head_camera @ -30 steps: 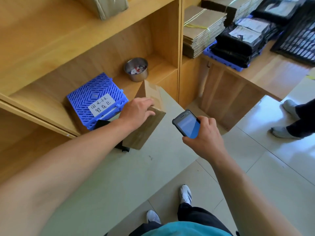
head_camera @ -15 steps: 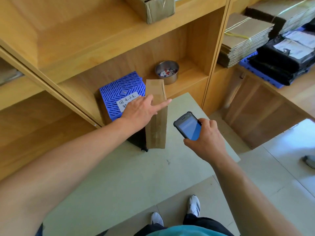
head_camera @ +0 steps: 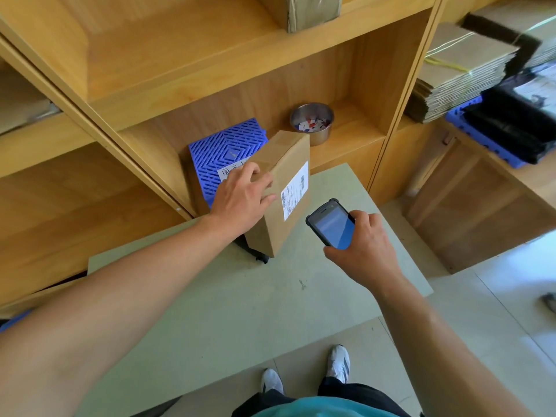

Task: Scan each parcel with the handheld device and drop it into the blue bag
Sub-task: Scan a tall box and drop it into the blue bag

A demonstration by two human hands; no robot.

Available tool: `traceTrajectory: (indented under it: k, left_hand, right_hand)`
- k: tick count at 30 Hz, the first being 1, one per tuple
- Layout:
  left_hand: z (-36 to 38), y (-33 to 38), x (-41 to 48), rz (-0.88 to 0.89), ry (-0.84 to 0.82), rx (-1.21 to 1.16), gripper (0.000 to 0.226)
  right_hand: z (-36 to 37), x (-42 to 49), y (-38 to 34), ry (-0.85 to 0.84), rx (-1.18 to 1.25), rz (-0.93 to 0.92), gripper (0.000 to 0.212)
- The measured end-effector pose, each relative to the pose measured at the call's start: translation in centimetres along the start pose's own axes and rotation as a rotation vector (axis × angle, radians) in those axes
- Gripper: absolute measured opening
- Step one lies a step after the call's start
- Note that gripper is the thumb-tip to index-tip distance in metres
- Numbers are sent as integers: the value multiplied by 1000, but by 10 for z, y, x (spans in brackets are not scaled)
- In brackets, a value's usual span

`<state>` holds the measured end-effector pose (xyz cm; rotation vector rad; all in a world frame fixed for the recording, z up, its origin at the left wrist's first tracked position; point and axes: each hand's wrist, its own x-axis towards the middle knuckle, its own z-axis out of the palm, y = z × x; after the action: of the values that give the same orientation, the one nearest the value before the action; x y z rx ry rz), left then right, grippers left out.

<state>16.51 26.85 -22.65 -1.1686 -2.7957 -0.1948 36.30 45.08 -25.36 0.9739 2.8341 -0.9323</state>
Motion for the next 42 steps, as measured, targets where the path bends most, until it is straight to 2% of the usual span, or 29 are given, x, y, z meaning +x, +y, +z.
traceTrajectory:
  k: [3,7,13,15,21,26,33,38,42]
  left_hand:
    - [5,-4,-4,-6,64,-7,17]
    - [8,-13,-6,-46,92,-54,18]
    - [18,-29,-14,-62,110,-100,52]
    - [18,-30,-15,-65,108,-97,57]
    - [20,-31,-19,-60,139,-115,51]
    - [18,-39,-25,-47,262,-108,43]
    - [-4,-67,-51,-43,318,-10,42]
    - [-38,-105,-114,-128,421,104,40]
    - [-59,-135,-188,-273,405,186,41]
  right_hand:
    - [5,1,4,-15,-29,21,82]
    - [10,1,13,-75,-46,88,81]
    - [14,-3,26,-113,-129,182,74]
    - [15,-3,26,-120,-154,187,73]
    - [19,-2,20,-117,-194,175,75]
    - [21,-4,15,-113,-191,167,75]
    - [29,-1,-26,-100,-140,21,83]
    - [56,-8,-96,-173,-109,-157,82]
    - [86,-26,-151,-263,-76,-310,85]
